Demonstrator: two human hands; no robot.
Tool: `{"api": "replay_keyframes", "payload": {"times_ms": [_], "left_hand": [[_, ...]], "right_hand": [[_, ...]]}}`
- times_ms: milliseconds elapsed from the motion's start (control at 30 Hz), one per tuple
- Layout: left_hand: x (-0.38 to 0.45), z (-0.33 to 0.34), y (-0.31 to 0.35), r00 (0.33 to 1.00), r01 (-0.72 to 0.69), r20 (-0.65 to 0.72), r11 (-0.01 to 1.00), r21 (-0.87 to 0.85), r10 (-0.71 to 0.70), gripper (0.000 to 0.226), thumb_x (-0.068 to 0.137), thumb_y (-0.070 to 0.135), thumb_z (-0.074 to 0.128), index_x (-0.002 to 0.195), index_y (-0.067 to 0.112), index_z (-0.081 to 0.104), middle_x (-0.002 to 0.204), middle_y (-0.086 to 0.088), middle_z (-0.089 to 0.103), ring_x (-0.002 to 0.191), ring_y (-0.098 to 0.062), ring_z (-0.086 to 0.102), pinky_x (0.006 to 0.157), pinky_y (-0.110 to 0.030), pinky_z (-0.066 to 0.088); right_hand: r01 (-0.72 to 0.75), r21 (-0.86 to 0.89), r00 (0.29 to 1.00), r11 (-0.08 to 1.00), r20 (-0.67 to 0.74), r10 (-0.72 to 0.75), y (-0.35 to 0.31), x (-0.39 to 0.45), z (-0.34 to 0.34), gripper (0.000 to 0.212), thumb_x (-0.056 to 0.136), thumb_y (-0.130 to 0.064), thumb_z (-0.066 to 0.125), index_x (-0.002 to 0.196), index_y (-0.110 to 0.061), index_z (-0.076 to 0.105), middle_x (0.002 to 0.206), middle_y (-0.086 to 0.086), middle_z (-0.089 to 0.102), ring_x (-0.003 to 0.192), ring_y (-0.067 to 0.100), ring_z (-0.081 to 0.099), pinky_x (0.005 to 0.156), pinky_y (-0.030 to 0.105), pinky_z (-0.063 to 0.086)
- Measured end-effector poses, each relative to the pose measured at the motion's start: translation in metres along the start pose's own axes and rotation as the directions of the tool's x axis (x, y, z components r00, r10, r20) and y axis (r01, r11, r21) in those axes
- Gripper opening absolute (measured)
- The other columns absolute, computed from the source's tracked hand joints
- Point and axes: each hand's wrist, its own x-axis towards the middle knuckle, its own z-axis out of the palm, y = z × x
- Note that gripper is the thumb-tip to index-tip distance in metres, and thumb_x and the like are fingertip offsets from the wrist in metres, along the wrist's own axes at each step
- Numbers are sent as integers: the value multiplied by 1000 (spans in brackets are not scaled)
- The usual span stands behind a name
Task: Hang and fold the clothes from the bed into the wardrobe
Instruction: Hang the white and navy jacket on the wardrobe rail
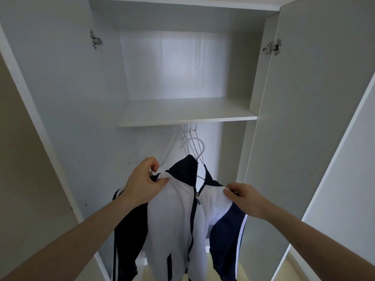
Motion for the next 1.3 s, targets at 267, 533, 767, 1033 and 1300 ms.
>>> {"api": "replay_keyframes", "payload": {"times_ms": [267, 533, 767, 1033, 1300], "left_hand": [[34, 18, -10, 980, 51, 186, 995, 85, -66, 6, 91, 38, 66, 88, 39, 62, 93, 22, 68, 87, 3, 64, 77, -26, 48], [96, 51, 6, 943, -79, 330, 946, 313, -31, 36, 90, 35, 70, 125, 30, 63, 130, 8, 61, 117, -15, 57, 98, -29, 43], [174, 65, 23, 950, -172, 309, 904, 391, 47, 37, 87, 32, 74, 122, 25, 65, 136, -2, 55, 126, -23, 53, 109, -38, 39], [283, 82, 20, 966, -160, 258, 850, 502, 29, 44, 85, 32, 76, 126, 22, 63, 137, -6, 52, 122, -28, 55, 105, -39, 42], [364, 104, -13, 944, 27, 241, 784, 621, -224, 60, 94, 48, 65, 147, 24, 50, 158, -7, 38, 141, -30, 44, 118, -40, 34]], "right_hand": [[-46, 310, 999, 950, -14, 53, -5, -1, -13, 39, 102, -34, 60, 65, -22, 55, 65, -9, 47, 61, 8, 44, 63, 19, 36], [-230, 287, 942, 930, -175, 287, 28, -15, -26, 38, 99, -29, 60, 65, -15, 48, 62, -1, 41, 58, 13, 40, 63, 29, 32], [-349, 318, 866, 882, -250, 433, 68, 13, -33, 33, 99, -28, 55, 71, -14, 45, 58, -3, 35, 54, 15, 34, 52, 26, 28], [-361, 490, 817, 794, -244, 522, 105, 110, -47, 30, 102, -22, 51, 76, -12, 40, 58, 0, 33, 50, 13, 31, 45, 21, 28], [-357, 583, 787, 730, -233, 571, 136, 233, -56, 37, 101, -14, 47, 68, -15, 32, 60, 2, 34, 55, 16, 32, 53, 27, 27]]}}
